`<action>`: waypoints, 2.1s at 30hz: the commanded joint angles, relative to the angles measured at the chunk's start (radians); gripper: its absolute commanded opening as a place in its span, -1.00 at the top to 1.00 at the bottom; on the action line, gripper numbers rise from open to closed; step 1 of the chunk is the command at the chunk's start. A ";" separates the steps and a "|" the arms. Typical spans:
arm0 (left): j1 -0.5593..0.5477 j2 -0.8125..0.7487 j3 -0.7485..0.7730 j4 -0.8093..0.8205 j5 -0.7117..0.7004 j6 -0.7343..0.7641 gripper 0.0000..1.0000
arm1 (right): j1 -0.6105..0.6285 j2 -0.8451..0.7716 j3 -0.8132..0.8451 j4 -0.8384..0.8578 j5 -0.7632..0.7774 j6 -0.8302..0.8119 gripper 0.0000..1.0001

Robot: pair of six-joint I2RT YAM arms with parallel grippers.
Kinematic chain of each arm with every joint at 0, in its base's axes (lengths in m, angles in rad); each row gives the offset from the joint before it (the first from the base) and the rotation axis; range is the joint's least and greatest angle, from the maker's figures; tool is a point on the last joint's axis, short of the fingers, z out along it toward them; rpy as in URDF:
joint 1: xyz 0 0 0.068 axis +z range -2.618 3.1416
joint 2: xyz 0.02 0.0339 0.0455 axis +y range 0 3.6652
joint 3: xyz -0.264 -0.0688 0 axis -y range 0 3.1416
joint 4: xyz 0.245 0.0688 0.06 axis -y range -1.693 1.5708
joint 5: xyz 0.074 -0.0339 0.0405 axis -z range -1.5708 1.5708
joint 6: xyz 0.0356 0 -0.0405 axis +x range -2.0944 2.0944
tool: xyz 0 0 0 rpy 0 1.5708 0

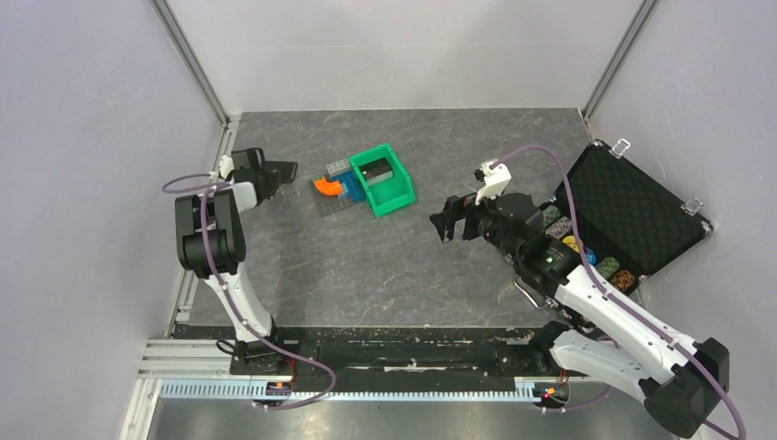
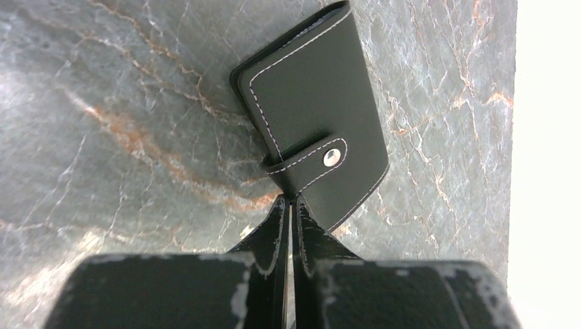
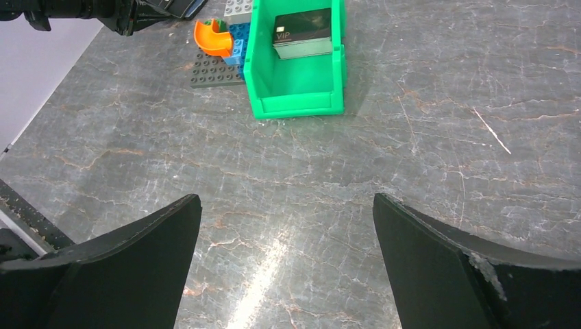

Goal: Take the credit cards out of the card holder
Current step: Pick up the card holder from the corner of the board, then place the card holder at the center of the board, then move the card holder to the center of the board.

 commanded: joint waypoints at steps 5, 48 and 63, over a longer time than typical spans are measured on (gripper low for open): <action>0.006 -0.173 -0.097 -0.017 -0.086 -0.004 0.95 | 0.000 -0.063 -0.019 0.023 -0.011 0.017 -0.98; -0.604 -1.198 -0.634 -0.576 -0.341 -0.056 -0.41 | 0.000 -0.151 -0.253 0.047 -0.078 0.076 -0.89; -0.295 -0.784 -0.451 -0.473 -0.240 0.262 -0.42 | -0.001 -0.176 -0.250 0.051 -0.120 0.024 -0.89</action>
